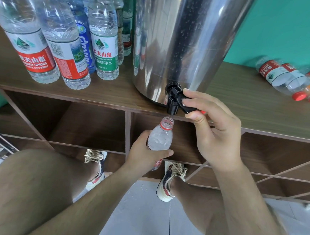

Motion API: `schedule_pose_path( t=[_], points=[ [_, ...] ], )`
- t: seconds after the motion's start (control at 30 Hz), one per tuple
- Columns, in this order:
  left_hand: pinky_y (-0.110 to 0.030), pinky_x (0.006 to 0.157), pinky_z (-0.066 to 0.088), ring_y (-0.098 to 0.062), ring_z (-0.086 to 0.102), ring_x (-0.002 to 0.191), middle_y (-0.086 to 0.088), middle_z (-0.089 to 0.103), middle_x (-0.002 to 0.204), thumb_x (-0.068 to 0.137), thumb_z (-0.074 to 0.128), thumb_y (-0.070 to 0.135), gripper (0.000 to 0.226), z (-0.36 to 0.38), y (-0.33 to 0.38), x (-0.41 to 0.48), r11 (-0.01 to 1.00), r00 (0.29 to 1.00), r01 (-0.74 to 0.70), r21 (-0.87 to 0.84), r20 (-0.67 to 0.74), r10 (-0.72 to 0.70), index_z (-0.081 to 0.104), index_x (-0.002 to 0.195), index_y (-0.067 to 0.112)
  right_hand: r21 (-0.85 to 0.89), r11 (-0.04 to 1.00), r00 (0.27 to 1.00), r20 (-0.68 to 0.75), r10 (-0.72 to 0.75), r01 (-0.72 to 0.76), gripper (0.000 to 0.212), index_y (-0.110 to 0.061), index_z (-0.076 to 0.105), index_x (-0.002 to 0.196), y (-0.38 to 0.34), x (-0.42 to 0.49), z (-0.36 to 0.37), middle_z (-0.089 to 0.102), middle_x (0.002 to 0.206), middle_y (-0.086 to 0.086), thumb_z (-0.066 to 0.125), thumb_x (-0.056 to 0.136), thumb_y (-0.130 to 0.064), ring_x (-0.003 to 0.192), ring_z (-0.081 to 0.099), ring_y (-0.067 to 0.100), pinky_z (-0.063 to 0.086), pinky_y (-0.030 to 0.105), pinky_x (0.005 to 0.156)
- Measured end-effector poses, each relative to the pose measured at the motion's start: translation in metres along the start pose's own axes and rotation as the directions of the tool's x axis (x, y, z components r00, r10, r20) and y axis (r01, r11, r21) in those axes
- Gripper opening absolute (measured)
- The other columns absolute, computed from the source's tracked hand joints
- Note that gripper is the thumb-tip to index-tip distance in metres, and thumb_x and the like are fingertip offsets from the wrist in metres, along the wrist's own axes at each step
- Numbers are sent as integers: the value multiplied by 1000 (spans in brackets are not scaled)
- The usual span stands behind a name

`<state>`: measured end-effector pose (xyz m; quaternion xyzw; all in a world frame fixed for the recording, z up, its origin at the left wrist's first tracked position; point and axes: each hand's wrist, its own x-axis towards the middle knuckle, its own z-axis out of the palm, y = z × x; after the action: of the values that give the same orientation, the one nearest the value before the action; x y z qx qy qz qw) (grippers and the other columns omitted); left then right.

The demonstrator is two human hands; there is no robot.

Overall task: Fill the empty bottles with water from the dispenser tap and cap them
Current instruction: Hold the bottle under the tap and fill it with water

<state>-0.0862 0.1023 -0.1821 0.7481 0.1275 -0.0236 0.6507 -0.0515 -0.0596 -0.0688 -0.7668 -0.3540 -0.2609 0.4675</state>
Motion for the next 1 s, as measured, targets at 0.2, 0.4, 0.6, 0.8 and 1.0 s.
schedule_pose_path(
  t=[0.2,0.4,0.6,0.8,1.0],
  points=[
    [-14,77,47,-12,59,110,14,60,118,77,90,33,67,0,1,0,1000,1000,5,7,-6,-5,50,130,34,-9,1000,1000,2,-4,4,16,-11,72,113,0,1,0,71,128,7,61,102,-6,124,67,23,53,49,103],
    [-14,78,47,-13,58,113,12,60,120,77,89,31,66,1,2,0,1000,1000,3,-18,1,-3,50,130,33,-13,1000,1000,4,-11,11,16,-9,73,110,0,3,-1,72,126,8,61,101,-2,121,68,24,53,48,103],
    [-10,72,45,-11,59,109,14,60,118,77,89,32,66,0,3,-1,1000,1000,-3,-13,9,3,50,130,34,-33,998,999,0,-48,48,16,-2,74,107,-4,12,-3,72,118,10,60,101,1,115,69,19,52,34,101],
    [-9,69,45,-8,61,106,17,61,116,76,91,33,66,0,6,1,1000,1000,-8,-13,9,8,52,129,35,19,1000,999,-42,18,-17,15,-15,74,115,-13,31,5,72,109,-6,64,103,-13,100,70,16,57,38,82],
    [-10,70,46,-8,62,103,16,62,112,75,91,34,66,-1,6,2,1000,1000,-11,11,-4,11,52,128,33,138,976,981,-75,179,-167,22,-22,71,126,-8,38,10,75,110,-2,64,105,-23,99,71,20,58,51,79]
  ],
)
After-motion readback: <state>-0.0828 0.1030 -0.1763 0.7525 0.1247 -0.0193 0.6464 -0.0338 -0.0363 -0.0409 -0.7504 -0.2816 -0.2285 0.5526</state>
